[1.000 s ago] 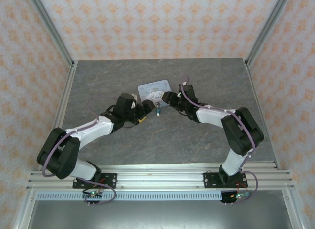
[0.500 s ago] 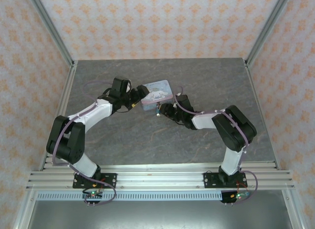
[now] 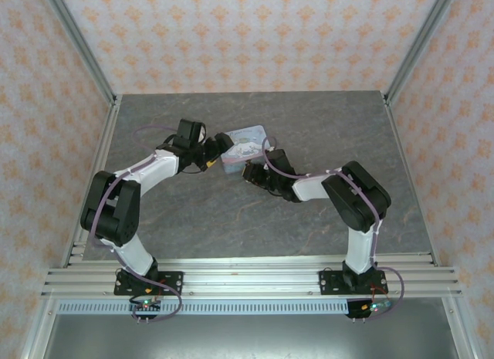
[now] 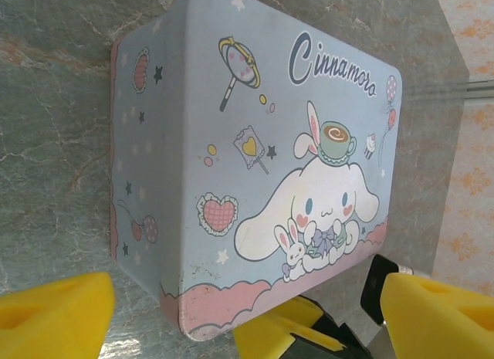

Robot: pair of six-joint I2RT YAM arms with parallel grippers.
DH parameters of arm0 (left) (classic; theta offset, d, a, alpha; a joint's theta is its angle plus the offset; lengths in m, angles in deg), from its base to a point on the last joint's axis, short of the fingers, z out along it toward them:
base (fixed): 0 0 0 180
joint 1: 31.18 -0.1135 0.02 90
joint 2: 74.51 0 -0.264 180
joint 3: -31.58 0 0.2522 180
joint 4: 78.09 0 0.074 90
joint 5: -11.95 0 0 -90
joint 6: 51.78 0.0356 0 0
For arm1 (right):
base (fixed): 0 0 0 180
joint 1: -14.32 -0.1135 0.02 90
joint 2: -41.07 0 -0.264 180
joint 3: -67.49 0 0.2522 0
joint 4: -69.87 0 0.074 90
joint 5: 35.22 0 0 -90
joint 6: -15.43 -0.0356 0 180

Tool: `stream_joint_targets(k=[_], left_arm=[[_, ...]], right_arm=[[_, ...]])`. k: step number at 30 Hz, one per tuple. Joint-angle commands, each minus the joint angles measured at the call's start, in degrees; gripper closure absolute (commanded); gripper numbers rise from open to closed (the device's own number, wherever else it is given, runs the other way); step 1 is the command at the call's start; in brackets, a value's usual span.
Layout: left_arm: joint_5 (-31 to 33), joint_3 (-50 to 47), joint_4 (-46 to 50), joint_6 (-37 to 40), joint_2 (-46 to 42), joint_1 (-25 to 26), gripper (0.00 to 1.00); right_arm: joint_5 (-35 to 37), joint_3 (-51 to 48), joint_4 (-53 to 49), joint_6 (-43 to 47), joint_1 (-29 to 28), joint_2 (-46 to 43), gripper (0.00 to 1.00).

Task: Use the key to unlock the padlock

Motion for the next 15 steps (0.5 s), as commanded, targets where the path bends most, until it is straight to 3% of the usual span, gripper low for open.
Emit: stream_joint_targets(k=[1,15], left_arm=[[-1.25,1.95,-0.74,0.70,0.46,-0.72,0.11],[-1.50,1.88,-1.48,0.09,0.73,-0.75,0.11]], right_arm=[[2.27,1.60,-1.03,1.67,-0.64,1.34,0.61],[5.02,0.48,-0.08,0.32,-0.77,2.27,0.83]])
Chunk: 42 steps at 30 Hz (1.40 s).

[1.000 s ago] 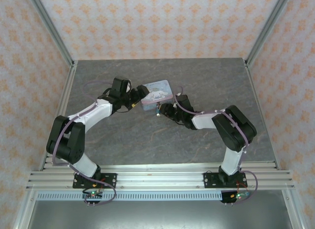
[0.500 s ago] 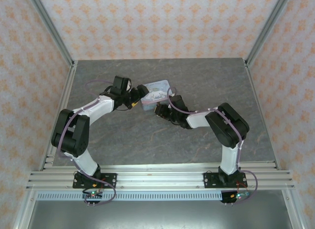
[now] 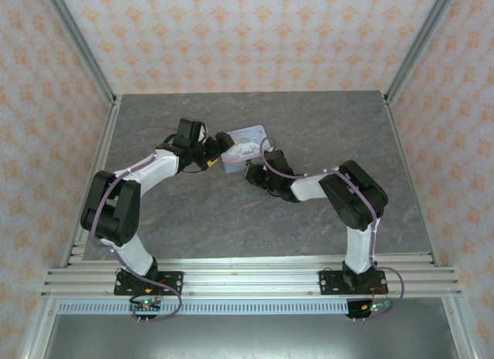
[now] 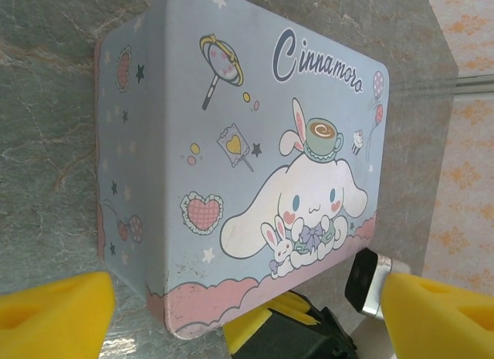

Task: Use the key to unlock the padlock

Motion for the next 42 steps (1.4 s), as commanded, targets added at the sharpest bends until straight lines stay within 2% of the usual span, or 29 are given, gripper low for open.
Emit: stream_joint_targets(k=[1,6,14,23,33,42], left_arm=[[-0.29,1.75,-0.95,0.22,0.64,-0.77,0.11],[2.26,2.23,2.07,2.56,-0.49,-0.70,0.11],[13.17,5.03,12.36,11.21,-1.57,1.06,0.11],[23.68,7.00,15.27,15.89,0.40,7.18,0.11],[28.41,8.56,16.73,17.53,4.63,10.24,0.11],[30.21,9.94,19.56,18.47,9.12,11.16,0.13]], right_arm=[[2.58,0.13,0.43,-0.54,-0.42,1.18,0.85],[2.72,-1.68,2.52,-2.63,0.05,0.75,1.00],[1.93,-6.55,7.71,-6.33,1.42,-0.26,1.00],[-0.57,-9.55,11.39,-8.50,3.07,0.00,1.00],[-3.38,-11.47,10.43,-8.38,4.87,-1.89,1.00],[-9.68,-8.35,0.61,-2.91,7.43,-2.78,1.00]])
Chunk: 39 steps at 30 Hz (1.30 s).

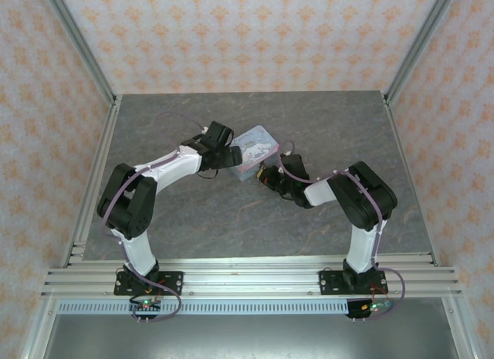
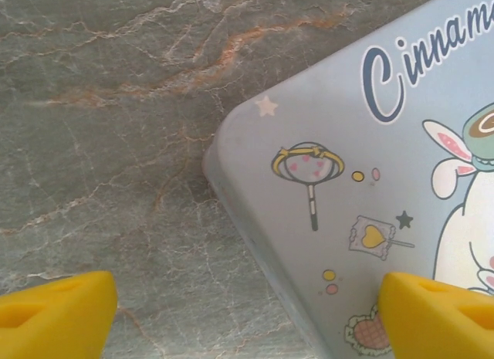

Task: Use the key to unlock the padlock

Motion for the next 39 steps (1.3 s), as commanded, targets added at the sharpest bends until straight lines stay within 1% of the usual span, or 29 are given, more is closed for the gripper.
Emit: stream_joint_targets(k=[1,5,8,15,20,27,29,39], left_arm=[[3.22,0.61,4.38,1.53,2.61,0.44,0.13],[3.13,0.40,4.17,1.53,3.41,0.47,0.13],[2.83,0.44,4.17,1.53,3.86,0.55,0.14],[2.20,0.44,4.12,1.51,4.82,0.54,0.15],[1.82,0.26,3.97,1.36,5.08,0.52,0.16],[1.02,-0.31,3.51,1.09,5.25,0.56,0.18],[0.98,-0.53,3.51,1.17,5.29,0.56,0.18],[0.36,-1.15,3.31,0.92,5.35,0.56,0.20]], right_arm=[[-2.65,1.24,-10.53,3.84,1.20,-0.39,1.00],[-4.38,1.76,-14.26,5.56,2.62,-0.38,1.00],[-5.36,1.51,-15.07,5.81,3.75,-0.37,1.00],[-4.82,0.97,-15.54,5.40,4.72,-0.45,1.00],[-4.04,-0.43,-9.94,1.51,4.72,0.39,1.00],[-3.02,-3.65,4.78,-6.36,4.75,2.95,1.00],[-2.75,-3.57,6.87,-7.62,4.76,3.48,1.00],[-1.52,-0.47,7.88,-9.52,4.77,4.19,1.00]])
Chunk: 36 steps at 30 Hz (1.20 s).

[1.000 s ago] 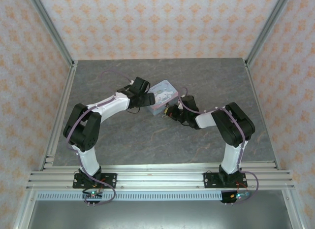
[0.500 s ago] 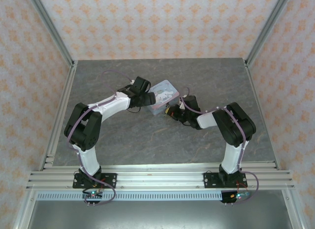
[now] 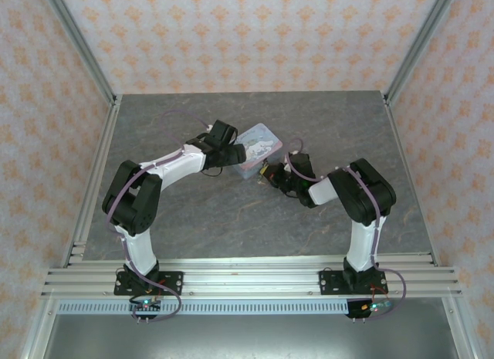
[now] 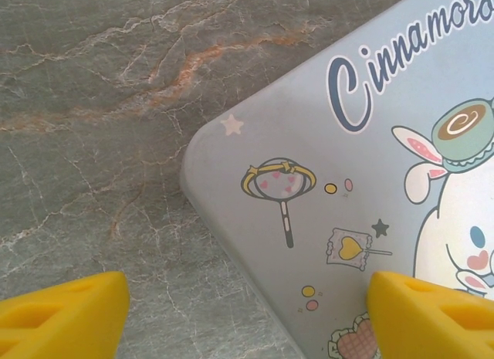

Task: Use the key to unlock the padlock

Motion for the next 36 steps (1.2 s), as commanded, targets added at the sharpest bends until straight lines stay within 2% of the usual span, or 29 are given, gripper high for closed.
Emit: stream_joint_targets(k=[1,9,13,25,31,36], left_arm=[[1.67,-2.63,6.13,0.94,3.12,0.02,0.21],[1.10,-2.85,6.22,1.03,5.24,0.01,0.24],[0.59,-2.97,6.25,1.20,5.52,0.02,0.29],[-0.61,-2.06,7.32,1.55,6.62,-0.08,0.34],[-0.73,-1.58,7.85,1.55,6.90,-0.09,0.34],[-0.91,-1.39,8.33,1.55,6.99,-0.07,0.34]], right_arm=[[3.95,1.32,-0.88,-1.52,0.85,1.72,1.00],[3.82,3.53,-1.91,-1.98,1.61,2.28,1.00],[2.25,5.55,-3.72,-1.47,2.53,2.89,1.00],[-4.86,12.99,-22.44,8.24,6.20,2.43,1.00],[-6.60,15.68,-25.59,10.12,6.56,3.75,1.00],[-8.20,22.99,-40.92,20.07,7.35,4.65,1.00]])
